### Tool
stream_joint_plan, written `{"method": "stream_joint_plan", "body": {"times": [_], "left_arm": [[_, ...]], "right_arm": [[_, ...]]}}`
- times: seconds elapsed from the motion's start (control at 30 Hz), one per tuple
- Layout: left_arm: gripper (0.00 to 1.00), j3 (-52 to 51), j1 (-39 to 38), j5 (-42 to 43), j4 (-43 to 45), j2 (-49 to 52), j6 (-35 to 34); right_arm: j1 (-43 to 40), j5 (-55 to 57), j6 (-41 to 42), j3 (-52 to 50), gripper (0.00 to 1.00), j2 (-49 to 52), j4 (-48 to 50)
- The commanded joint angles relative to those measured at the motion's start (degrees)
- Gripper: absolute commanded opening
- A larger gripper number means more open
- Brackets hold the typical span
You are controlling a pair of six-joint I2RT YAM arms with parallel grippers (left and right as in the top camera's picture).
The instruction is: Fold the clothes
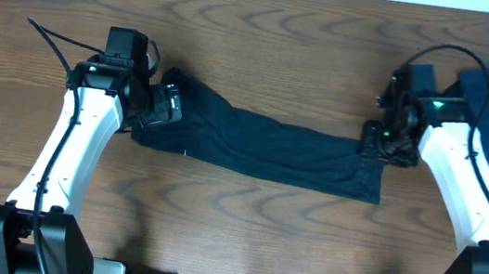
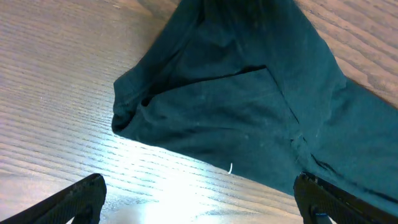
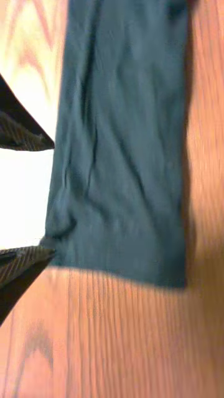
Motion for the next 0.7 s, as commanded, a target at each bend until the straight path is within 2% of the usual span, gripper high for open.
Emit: {"method": "stream_joint_plan", "body": {"times": [0.0,0.37,0.67], "left_arm": [[0.98,-0.5,0.1,-0.4,-0.2,0.6,-0.1],[0.98,-0.5,0.1,-0.4,-0.2,0.6,-0.1],[0.98,-0.5,0.1,-0.4,-0.2,0.6,-0.1]], "right_arm": [[-1.8,2.3,0.0,-3.0,0.49,1.1,1.8],[-2.6,2.6,4.3,-16.2,0.51,1.3,15.4],[-2.6,5.4,4.9,-21.5,0.52,1.3,21.9]]}}
